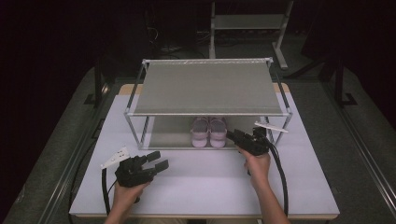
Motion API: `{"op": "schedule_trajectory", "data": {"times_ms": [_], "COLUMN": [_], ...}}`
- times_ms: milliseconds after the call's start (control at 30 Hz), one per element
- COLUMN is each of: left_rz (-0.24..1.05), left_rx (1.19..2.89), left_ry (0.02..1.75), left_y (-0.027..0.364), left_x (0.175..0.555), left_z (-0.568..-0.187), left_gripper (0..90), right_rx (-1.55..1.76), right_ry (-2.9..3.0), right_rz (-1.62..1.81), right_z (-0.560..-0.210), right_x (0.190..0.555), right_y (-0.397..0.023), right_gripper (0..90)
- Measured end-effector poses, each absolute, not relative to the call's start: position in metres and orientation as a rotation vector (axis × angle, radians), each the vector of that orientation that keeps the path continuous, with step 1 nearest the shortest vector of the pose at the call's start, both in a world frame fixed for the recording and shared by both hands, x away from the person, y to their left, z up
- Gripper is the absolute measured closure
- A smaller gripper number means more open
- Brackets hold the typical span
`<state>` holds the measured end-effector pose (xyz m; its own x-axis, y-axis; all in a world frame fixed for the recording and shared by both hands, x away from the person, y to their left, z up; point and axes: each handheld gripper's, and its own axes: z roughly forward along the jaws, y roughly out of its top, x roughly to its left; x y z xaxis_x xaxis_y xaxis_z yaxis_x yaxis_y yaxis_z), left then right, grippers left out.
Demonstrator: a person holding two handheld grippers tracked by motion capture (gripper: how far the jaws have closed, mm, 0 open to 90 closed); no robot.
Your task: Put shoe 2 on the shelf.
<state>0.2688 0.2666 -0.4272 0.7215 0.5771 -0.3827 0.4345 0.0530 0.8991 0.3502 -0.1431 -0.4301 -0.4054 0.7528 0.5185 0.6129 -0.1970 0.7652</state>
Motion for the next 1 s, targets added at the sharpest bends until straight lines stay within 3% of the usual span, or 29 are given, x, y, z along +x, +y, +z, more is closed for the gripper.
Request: {"op": "schedule_trajectory", "data": {"times_ms": [1000], "left_rz": [0.132], "left_rx": [1.581], "left_ry": [0.843], "left_y": [0.268], "left_x": [0.269], "left_z": [-0.428], "left_gripper": [35.5], "right_rx": [1.628], "right_ry": [2.025], "right_rz": [1.679], "right_z": [-0.428], "right_x": [0.332], "right_y": [-0.158], "right_gripper": [47.1]}}
